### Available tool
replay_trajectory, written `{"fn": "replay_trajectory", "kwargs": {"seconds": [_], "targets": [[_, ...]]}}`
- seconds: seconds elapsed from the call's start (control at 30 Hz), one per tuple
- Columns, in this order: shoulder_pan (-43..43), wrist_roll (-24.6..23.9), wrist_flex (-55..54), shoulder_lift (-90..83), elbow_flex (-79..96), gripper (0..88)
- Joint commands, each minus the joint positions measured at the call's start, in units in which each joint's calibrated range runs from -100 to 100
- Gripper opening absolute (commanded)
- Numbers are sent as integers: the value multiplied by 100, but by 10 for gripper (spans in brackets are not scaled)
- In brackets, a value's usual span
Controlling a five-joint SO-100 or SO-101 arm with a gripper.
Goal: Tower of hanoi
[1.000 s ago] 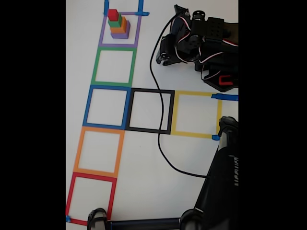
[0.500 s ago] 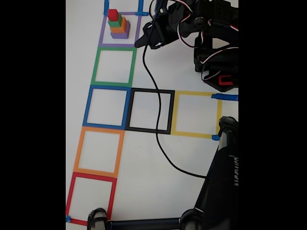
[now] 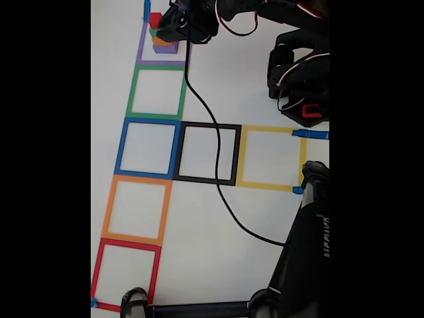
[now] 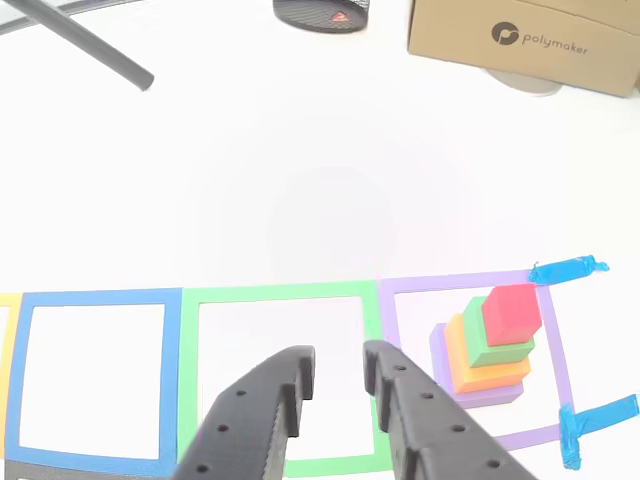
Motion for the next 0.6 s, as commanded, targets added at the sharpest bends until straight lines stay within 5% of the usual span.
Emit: {"fn": "replay_trajectory", "kwargs": {"seconds": [0.0, 0.37, 0.57], "targets": [[330, 345, -230, -256, -162, 29], [1912, 396, -1080, -353, 893, 132], [2592, 396, -2813, -256, 2248, 175]]}}
